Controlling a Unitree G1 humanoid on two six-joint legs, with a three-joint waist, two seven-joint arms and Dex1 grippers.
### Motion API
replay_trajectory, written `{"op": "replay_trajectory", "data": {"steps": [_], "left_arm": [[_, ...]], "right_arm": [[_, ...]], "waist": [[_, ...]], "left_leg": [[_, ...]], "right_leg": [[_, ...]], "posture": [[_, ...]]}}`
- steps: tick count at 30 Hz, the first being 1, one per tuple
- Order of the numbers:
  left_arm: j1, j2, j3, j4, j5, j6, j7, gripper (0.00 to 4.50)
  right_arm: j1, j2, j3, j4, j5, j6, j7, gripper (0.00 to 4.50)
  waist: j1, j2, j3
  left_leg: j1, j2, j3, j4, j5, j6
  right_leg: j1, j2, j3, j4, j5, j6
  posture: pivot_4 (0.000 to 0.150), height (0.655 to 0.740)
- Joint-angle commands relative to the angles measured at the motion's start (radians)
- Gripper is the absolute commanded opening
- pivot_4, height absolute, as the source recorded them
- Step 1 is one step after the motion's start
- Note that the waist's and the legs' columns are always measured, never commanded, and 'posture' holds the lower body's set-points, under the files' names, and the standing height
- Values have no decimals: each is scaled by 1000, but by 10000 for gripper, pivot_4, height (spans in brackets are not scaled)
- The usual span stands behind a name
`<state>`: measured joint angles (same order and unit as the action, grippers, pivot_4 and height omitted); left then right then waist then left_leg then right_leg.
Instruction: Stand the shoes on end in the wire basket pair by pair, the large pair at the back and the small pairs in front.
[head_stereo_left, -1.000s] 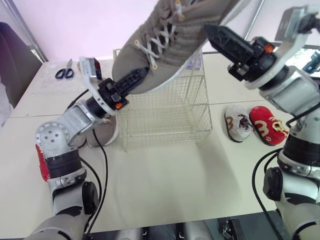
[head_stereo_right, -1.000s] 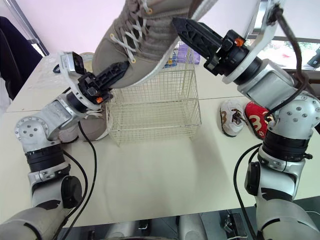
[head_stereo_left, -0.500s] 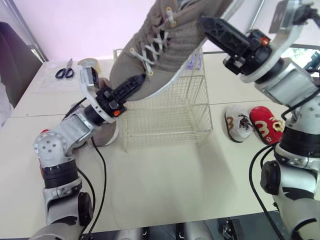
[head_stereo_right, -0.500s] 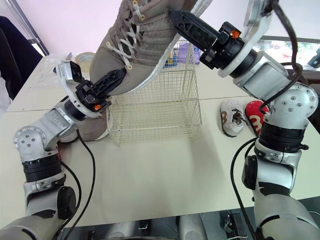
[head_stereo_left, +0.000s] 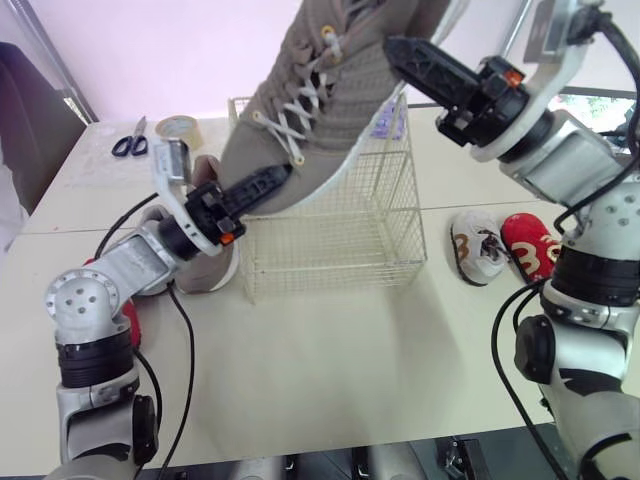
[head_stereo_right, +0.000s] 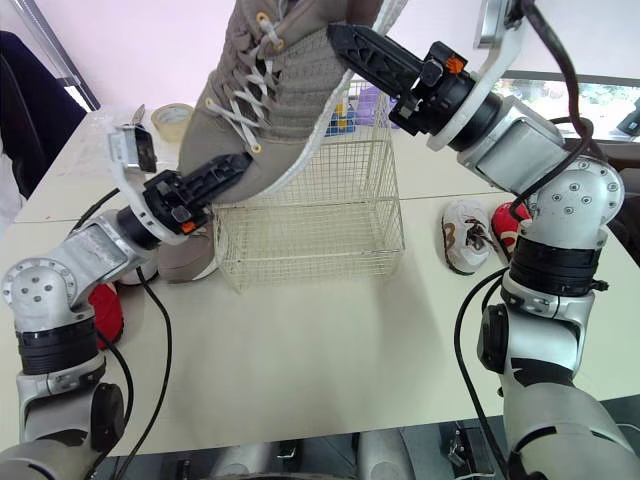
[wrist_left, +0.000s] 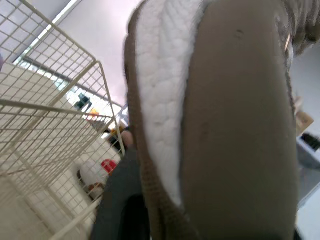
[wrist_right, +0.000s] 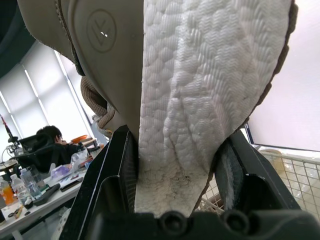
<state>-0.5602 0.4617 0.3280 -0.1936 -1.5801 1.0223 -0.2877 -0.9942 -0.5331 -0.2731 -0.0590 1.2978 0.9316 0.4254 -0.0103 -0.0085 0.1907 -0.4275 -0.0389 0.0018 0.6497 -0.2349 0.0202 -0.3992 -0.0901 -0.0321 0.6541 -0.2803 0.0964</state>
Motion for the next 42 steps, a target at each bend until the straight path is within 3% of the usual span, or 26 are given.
{"op": "replay_trajectory", "data": {"steps": [1, 4, 5, 11, 15, 18, 25, 42], "left_arm": [[-21, 125, -10, -46, 55, 33, -151, 27748], [-11, 242, -6, -38, 121, 38, -297, 42248], [-10, 278, -7, -29, 141, 37, -344, 44482], [-18, 349, -31, 6, 240, 13, -482, 44482], [-11, 327, -41, -14, 272, 0, -502, 44482], [4, 312, -40, -36, 278, -5, -499, 44482], [41, 276, -10, -89, 257, -10, -445, 44482], [66, 261, 21, -152, 195, -21, -355, 44482]], "right_arm": [[-89, -48, -44, 23, 10, -3, 34, 16728], [-174, -171, -19, 134, -86, 1, 169, 16728], [-223, -231, 13, 191, -145, -13, 256, 16728], [-540, -378, 226, 570, -496, -196, 682, 16728], [-762, -336, 344, 893, -767, -504, 885, 16728], [-825, -304, 369, 1019, -877, -660, 974, 16728], [-781, -225, 388, 1127, -1046, -962, 1110, 16728], [-660, -113, 352, 1257, -1182, -1124, 1162, 16728]], "waist": [[-2, 0, 0], [-3, 2, 1], [-1, 2, 1], [-8, 4, 2], [-11, 4, 3], [-11, 4, 3], [-8, 4, 3], [-2, 4, 3]], "left_leg": [[0, 0, 0, 0, 0, 0], [-1, 0, 0, -2, 0, 0], [-2, 0, 0, -3, 0, 0], [-4, 0, 1, -5, -1, 1], [-5, 0, 3, -6, -1, 1], [-6, 0, 3, -7, -1, 0], [-9, 0, 3, -7, 3, -8], [-9, 0, 2, -4, 5, -11]], "right_leg": [[0, 0, 0, -1, 0, 0], [-2, 0, 0, -2, 0, -1], [-3, 0, 0, -2, 0, -1], [-5, 0, 0, -7, -1, -4], [-8, 0, 2, -7, 0, -1], [-9, 0, 2, -7, 0, -1], [-13, 0, 2, -5, 1, 0], [-12, 0, 2, -2, 3, -2]], "posture": [[1500, 7400], [1500, 7400], [1500, 7400], [1500, 7400], [1500, 7400], [1500, 7400], [1500, 7400], [1500, 7400]]}}
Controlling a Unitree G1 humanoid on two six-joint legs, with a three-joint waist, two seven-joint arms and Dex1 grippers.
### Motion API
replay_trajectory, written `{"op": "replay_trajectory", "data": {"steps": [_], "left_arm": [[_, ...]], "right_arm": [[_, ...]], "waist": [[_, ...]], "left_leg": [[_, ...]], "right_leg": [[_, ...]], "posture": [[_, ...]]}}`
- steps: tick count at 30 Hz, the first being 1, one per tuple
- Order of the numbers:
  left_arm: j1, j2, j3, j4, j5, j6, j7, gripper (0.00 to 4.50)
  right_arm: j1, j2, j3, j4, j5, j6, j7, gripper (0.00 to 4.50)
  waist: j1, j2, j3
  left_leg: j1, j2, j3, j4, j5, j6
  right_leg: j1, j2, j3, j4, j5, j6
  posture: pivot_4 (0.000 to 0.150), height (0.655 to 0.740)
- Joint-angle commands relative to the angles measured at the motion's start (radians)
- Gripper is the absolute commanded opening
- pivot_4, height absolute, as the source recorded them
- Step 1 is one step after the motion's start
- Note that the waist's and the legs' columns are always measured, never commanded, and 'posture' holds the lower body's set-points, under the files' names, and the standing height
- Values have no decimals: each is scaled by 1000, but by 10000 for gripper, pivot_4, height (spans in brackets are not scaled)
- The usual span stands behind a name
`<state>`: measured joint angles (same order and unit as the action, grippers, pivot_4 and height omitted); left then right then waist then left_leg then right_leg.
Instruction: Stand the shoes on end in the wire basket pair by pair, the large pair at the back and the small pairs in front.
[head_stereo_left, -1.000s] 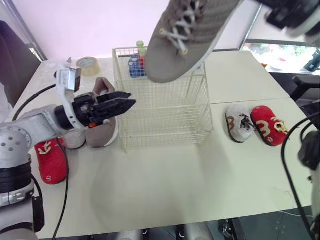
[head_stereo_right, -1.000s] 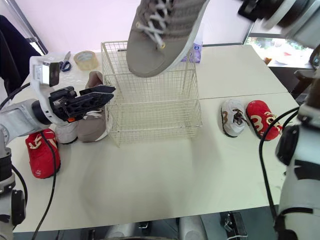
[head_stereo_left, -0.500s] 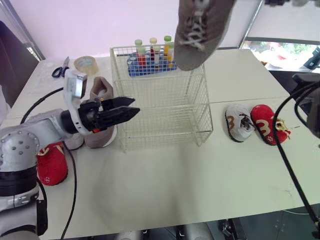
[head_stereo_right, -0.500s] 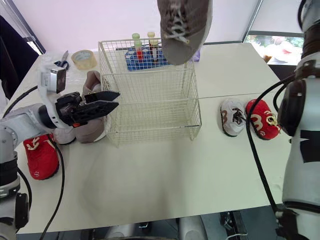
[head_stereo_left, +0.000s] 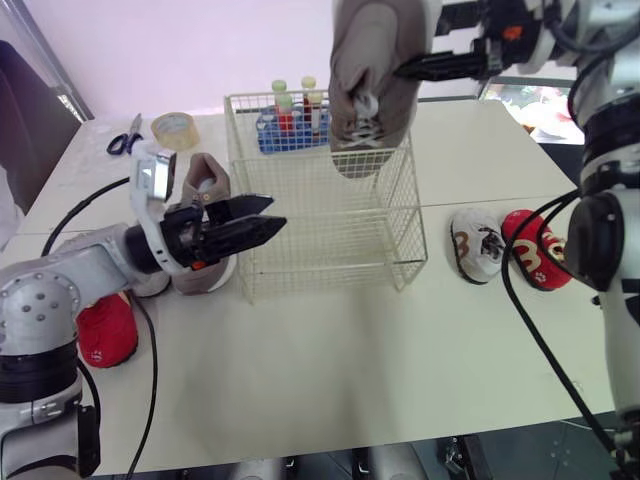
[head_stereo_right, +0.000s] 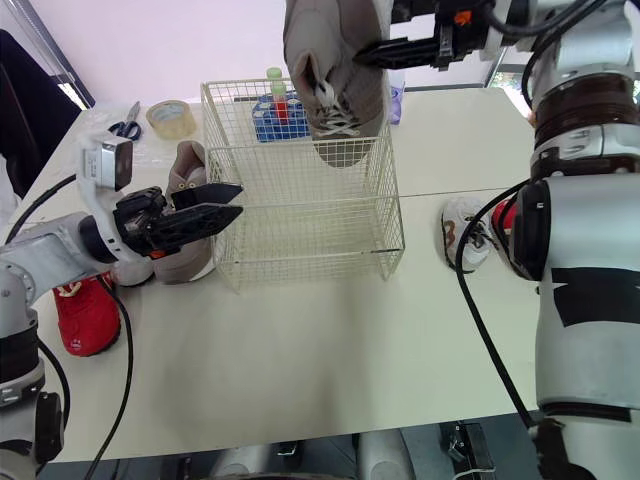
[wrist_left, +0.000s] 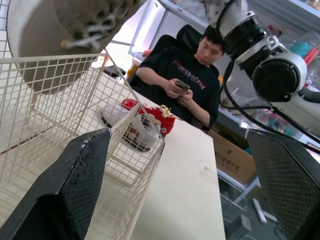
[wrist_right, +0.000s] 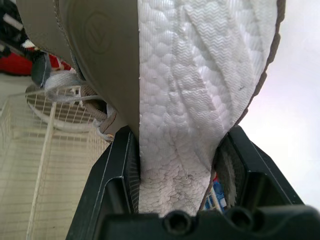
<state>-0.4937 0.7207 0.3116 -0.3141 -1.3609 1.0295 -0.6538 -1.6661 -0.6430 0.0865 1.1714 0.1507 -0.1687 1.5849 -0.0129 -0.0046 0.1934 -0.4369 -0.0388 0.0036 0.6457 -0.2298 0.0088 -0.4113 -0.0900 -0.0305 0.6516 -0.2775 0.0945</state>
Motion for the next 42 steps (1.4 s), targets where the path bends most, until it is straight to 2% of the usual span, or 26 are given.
{"op": "replay_trajectory", "data": {"steps": [1, 13, 17, 18, 19, 36, 39, 42], "left_arm": [[1, 2, 37, -35, -28, -30, 16, 44482], [10, 5, 34, -64, -50, -43, 54, 44482], [4, 3, 27, -64, -43, -46, 54, 45000], [4, 4, 26, -63, -41, -46, 52, 45000], [3, 5, 24, -62, -39, -47, 50, 45000], [-15, -8, -13, -61, -31, -58, 57, 45000], [-26, 20, 5, -39, 6, -68, 51, 45000], [-69, 102, 52, 41, 107, -108, 27, 45000]], "right_arm": [[18, 0, -7, 35, -45, -30, -3, 16728], [75, 19, -9, 77, -125, -73, -42, 16728], [76, 15, -14, 82, -140, -70, -56, 34733], [75, 14, -17, 81, -143, -72, -61, 40842], [72, 9, -17, 76, -152, -81, -64, 44498], [-46, -151, -57, 4, -196, -126, -169, 44498], [-62, -173, -123, -45, -110, -14, -124, 44498], [-11, -168, -219, -258, 64, 294, -77, 44498]], "waist": [[1, 0, 0], [1, 0, 0], [-2, 0, 0], [-3, 0, 0], [-4, 0, 0], [-2, 0, 0], [-2, 0, 0], [-4, 1, 0]], "left_leg": [[0, 0, 0, 0, 0, 0], [0, 0, 0, 2, 0, 0], [1, 0, 0, 2, 0, 0], [2, 0, 0, 2, 0, 0], [2, 0, 0, 2, 0, 0], [2, 0, 0, 1, 1, -1], [2, 0, 0, 1, 1, -1], [2, 0, 0, 1, 1, -1]], "right_leg": [[0, 0, 0, 0, 0, 0], [1, 0, 0, 0, 0, 0], [3, 1, 0, 1, 0, 0], [3, 1, 0, 1, 0, 0], [3, 1, 0, 1, 0, 0], [2, 1, 0, 2, 0, 0], [2, 1, 0, 2, 0, 0], [2, 1, 0, 2, 0, 0]], "posture": [[1500, 7400], [1500, 7400], [1500, 7400], [1500, 7400], [1500, 7400], [1500, 7400], [1500, 7400], [1500, 7400]]}}
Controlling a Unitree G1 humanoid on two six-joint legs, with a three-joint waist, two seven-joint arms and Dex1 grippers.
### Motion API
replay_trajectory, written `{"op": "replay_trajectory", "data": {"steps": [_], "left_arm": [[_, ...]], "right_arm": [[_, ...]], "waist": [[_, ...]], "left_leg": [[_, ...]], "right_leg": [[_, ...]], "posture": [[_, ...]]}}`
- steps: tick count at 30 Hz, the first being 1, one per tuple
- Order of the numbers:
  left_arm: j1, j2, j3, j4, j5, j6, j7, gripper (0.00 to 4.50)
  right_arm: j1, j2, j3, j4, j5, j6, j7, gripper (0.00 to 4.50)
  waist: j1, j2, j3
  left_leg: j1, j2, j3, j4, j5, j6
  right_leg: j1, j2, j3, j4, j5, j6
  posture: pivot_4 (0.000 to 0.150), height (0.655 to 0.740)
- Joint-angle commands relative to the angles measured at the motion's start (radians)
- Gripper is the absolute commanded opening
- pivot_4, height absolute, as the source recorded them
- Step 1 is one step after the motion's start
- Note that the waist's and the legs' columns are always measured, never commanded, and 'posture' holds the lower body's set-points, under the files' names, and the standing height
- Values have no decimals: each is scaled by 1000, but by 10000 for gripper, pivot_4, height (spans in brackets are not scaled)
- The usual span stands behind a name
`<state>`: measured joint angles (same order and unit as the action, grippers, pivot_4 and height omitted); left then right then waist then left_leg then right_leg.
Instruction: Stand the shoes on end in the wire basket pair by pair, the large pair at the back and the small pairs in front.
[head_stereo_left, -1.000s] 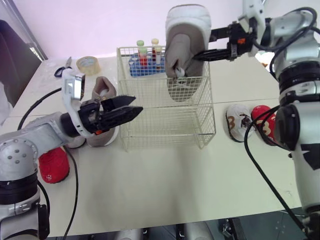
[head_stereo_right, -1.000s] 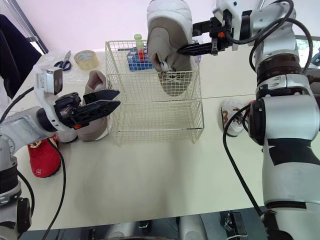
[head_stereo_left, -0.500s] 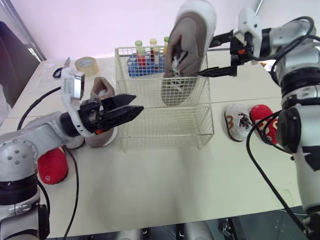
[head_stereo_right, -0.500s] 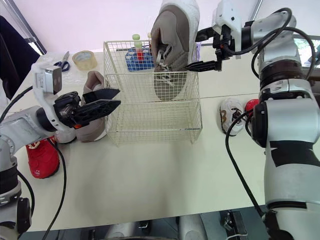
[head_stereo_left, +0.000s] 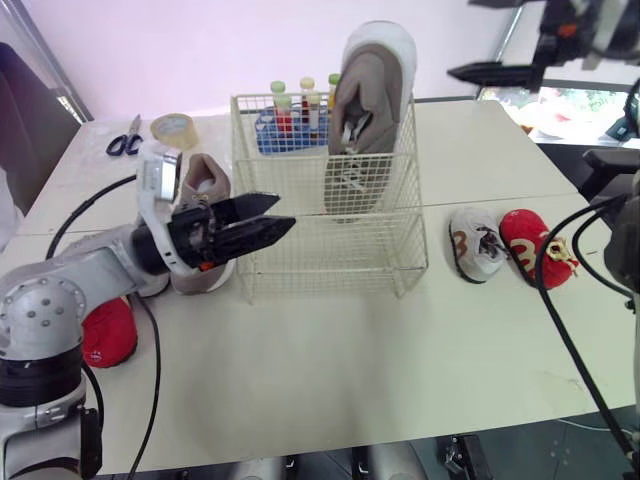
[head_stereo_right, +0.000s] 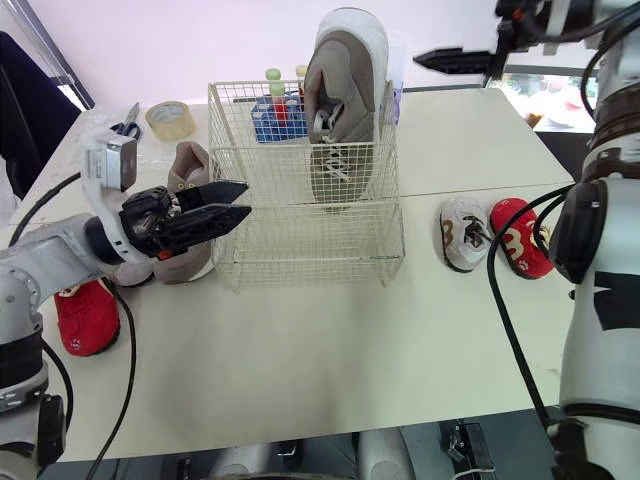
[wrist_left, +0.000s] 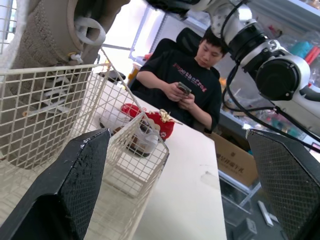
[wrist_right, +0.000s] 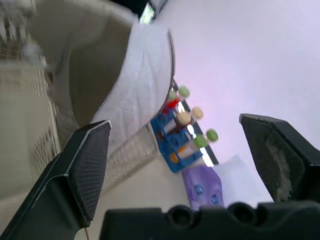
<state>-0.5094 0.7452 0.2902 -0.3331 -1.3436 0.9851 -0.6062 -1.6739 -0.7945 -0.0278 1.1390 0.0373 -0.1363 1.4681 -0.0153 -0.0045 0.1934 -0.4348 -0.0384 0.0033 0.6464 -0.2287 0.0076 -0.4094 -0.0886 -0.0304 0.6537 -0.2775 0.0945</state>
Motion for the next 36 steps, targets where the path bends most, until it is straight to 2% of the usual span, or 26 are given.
{"op": "replay_trajectory", "data": {"steps": [1, 5, 7, 12, 17, 21, 24, 29, 36], "left_arm": [[-74, 117, 85, 101, 134, -80, -23, 45000], [-160, 207, 72, 273, 288, -128, -19, 45000], [-219, 229, 31, 382, 370, -143, -34, 45000], [-435, 220, -130, 707, 606, -167, -78, 45000], [-670, 116, -294, 1133, 856, -261, -155, 45000], [-794, 15, -347, 1390, 1003, -369, -184, 45000], [-828, -33, -375, 1484, 1095, -445, -191, 45000], [-838, -78, -357, 1590, 1194, -560, -77, 45000], [-856, -87, -267, 1632, 1214, -603, 5, 45000]], "right_arm": [[58, -18, -124, -367, 242, 391, 39, 44498], [316, 2, -208, -914, 499, 796, -88, 44498], [437, 28, -238, -1135, 608, 903, -167, 44498], [640, 76, -244, -1441, 748, 1008, -326, 44498], [725, 85, -252, -1554, 820, 1018, -442, 44498], [755, 76, -269, -1593, 863, 1019, -517, 44498], [781, 54, -280, -1624, 896, 1024, -564, 44498], [821, 14, -308, -1666, 964, 1034, -637, 44498], [861, -34, -319, -1695, 1030, 1032, -702, 44498]], "waist": [[-1, 0, 0], [3, 0, 0], [5, 0, 0], [19, 0, -1], [30, -1, -1], [28, -5, 0], [23, -7, 0], [22, -7, 0], [25, -8, -1]], "left_leg": [[0, 0, 0, 0, 0, 0], [0, 1, -3, -1, -1, 2], [0, 1, -2, 0, -3, 4], [0, 0, -3, 2, -2, 6], [0, -1, -2, 3, -1, 9], [-1, -2, -1, 4, 1, 12], [-4, -2, 0, 5, 0, 13], [-9, -2, 0, 6, 1, 13], [-8, -1, 0, 8, 1, 13]], "right_leg": [[0, 0, 0, 0, 0, 0], [0, 1, -1, 0, 0, 0], [1, 0, -1, 1, 0, 0], [0, 0, -2, 4, 0, 0], [1, 1, -2, 4, 1, 1], [1, 1, -2, 4, 2, 3], [-2, 1, -2, 4, 3, 4], [-8, -1, -2, 7, 3, 4], [-8, -1, -2, 10, 4, 4]], "posture": [[1500, 7400], [1500, 7400], [1500, 7400], [1500, 7400], [1500, 7400], [1500, 7400], [1500, 7400], [1500, 7400], [1500, 7400]]}}
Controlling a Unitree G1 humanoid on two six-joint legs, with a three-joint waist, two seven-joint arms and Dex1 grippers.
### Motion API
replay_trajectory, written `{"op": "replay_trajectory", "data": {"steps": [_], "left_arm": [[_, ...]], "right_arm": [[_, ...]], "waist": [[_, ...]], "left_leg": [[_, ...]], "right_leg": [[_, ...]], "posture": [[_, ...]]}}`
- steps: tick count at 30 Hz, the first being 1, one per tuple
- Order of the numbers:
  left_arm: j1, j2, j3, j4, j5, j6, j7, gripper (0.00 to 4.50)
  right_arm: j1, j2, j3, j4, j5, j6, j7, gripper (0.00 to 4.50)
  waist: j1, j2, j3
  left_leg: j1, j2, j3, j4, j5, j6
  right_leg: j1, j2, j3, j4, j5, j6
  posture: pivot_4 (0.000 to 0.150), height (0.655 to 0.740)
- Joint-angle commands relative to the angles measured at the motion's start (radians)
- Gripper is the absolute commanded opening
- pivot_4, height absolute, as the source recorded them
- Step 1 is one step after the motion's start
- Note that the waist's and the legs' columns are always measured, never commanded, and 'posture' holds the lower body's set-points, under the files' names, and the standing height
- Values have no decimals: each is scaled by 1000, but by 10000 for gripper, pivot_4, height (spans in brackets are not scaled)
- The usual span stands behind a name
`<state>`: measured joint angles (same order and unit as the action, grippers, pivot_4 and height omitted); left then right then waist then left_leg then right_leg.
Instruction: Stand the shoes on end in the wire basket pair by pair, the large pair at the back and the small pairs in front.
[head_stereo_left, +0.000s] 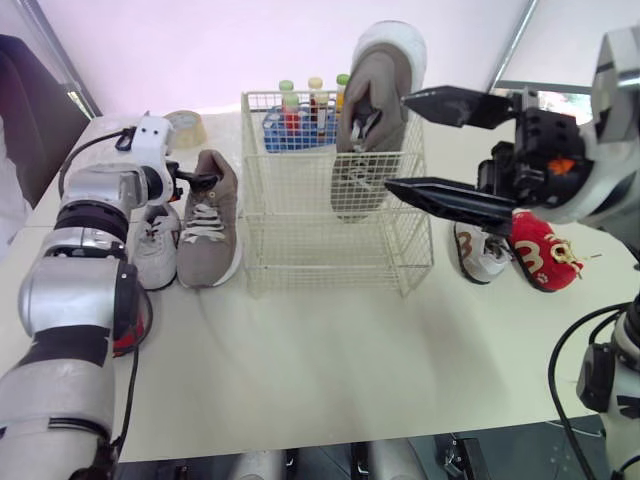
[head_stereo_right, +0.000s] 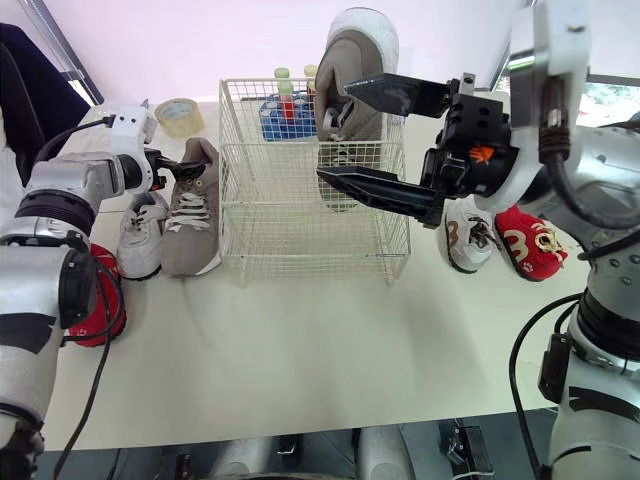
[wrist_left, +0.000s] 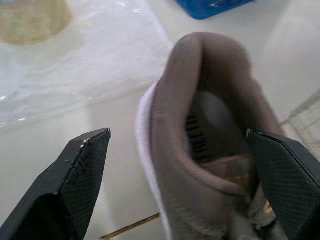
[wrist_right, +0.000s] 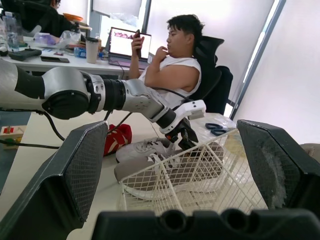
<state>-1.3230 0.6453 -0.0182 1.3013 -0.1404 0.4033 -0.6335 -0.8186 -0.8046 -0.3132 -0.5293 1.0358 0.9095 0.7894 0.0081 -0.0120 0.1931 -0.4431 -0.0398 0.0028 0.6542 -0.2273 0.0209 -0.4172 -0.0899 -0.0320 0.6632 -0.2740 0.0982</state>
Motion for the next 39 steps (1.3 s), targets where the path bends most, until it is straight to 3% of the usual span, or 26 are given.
{"op": "replay_trajectory", "data": {"steps": [1, 13, 17, 23, 30, 33, 36, 39], "left_arm": [[-43, 14, 55, 0, 12, -21, 54, 45000], [2, -62, 125, 25, 43, -10, 131, 45000], [16, -95, 158, 39, 47, -2, 191, 31624], [-2, -92, 204, 35, 45, -24, 223, 157], [-124, -87, 354, 3, -53, -111, 284, 157], [-222, -100, 466, -47, -154, -237, 325, 157], [-278, -126, 498, -115, -193, -354, 297, 157], [-308, -167, 508, -229, -225, -492, 266, 157]], "right_arm": [[11, -29, -33, -30, 36, -16, -29, 44498], [16, -51, 1, -8, 40, -53, -41, 44498], [13, -59, 20, -2, 27, -68, -34, 45000], [19, -68, 20, -4, 28, -73, -39, 45000], [30, -66, 29, 4, 16, -86, -34, 45000], [35, -62, 41, 13, 4, -98, -27, 45000], [38, -59, 49, 17, -1, -104, -24, 45000], [44, -55, 53, 20, -5, -110, -24, 45000]], "waist": [[2, -1, -1], [4, -2, -1], [5, -2, -1], [2, -2, -1], [7, -4, 0], [8, -8, 2], [6, -8, 1], [5, -8, 1]], "left_leg": [[0, 0, 0, 0, 0, 0], [0, 0, 0, 3, 0, 0], [0, 0, 0, 5, 0, 0], [0, 0, 0, 8, -1, 2], [-2, 0, -1, 9, -1, 2], [-8, 0, -1, 10, -1, 2], [-20, 0, -1, 12, 2, -1], [-20, -1, 2, 11, 2, -2]], "right_leg": [[0, 0, 0, 0, 0, 0], [1, 0, 0, 1, 0, 0], [2, 0, 0, 1, 1, 1], [4, -1, 0, 1, 2, 3], [2, -1, 0, 1, 3, 3], [-2, -1, 0, 1, 4, 3], [-13, -1, 0, -1, 8, 5], [-13, -3, 0, -2, 9, 5]], "posture": [[1500, 7400], [1500, 7400], [1500, 7400], [1500, 7400], [1500, 7400], [1500, 7400], [1500, 7400], [1500, 7400]]}}
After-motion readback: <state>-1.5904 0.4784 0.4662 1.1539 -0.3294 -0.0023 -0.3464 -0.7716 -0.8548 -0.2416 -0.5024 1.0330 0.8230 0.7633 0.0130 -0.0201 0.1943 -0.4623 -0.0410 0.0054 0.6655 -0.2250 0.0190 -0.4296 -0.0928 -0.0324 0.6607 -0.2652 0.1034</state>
